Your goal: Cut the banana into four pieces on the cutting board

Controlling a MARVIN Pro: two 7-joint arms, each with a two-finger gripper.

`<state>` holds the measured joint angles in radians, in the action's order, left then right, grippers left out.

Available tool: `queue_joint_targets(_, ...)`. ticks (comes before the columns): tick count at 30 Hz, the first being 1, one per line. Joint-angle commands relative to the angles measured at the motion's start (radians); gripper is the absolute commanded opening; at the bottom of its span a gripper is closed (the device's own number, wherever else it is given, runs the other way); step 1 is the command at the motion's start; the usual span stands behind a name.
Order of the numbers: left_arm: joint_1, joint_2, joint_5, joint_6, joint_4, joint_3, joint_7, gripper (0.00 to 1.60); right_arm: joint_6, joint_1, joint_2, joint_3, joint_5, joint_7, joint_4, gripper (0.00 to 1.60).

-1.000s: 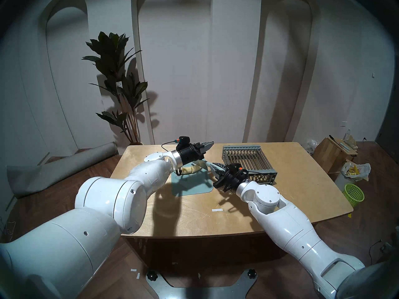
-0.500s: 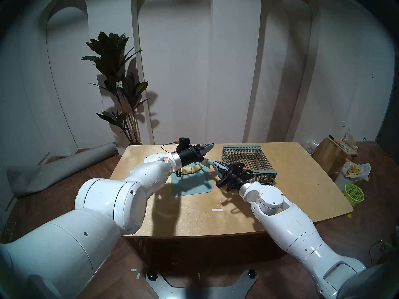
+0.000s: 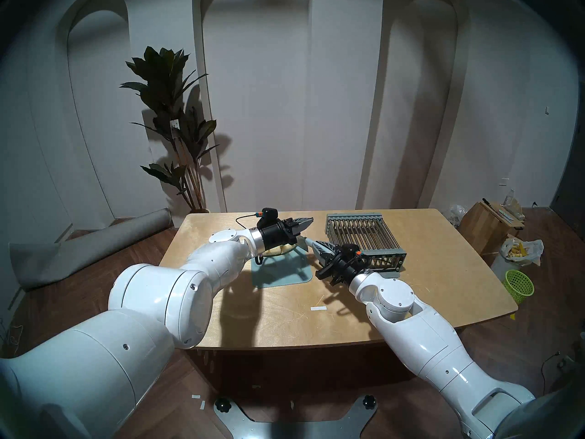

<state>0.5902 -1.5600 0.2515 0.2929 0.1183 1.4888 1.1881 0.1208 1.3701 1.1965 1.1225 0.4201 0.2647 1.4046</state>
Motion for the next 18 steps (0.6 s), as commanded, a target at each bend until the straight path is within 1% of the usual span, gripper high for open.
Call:
queue_joint_targets(1,-0.003,0.004,-0.012,0.012,0.008,-0.011,0.0,0.0,0.022,-0.011,0.013,0.004,0.009,0.006,0.01,0.0)
queue_joint_targets(7,0.007,0.005,-0.031,0.025,0.009,-0.03,-0.005,0.0,0.026,-0.011,0.016,0.003,0.014,0.009,-0.001,0.0)
queue_joint_targets(8,0.011,0.006,-0.046,0.035,0.012,-0.044,-0.004,0.0,0.028,-0.013,0.018,0.002,0.015,0.011,-0.008,0.0)
queue_joint_targets(10,0.014,0.007,-0.053,0.037,0.011,-0.05,-0.007,0.0,0.028,-0.014,0.019,0.002,0.016,0.012,-0.011,0.0)
queue_joint_targets(11,0.019,0.01,-0.078,0.053,0.015,-0.073,-0.012,0.0,0.029,-0.015,0.02,0.002,0.017,0.014,-0.015,0.0)
queue_joint_targets(18,0.024,0.016,-0.106,0.063,0.013,-0.098,-0.014,0.0,0.034,-0.02,0.027,0.004,0.019,0.019,-0.031,0.0)
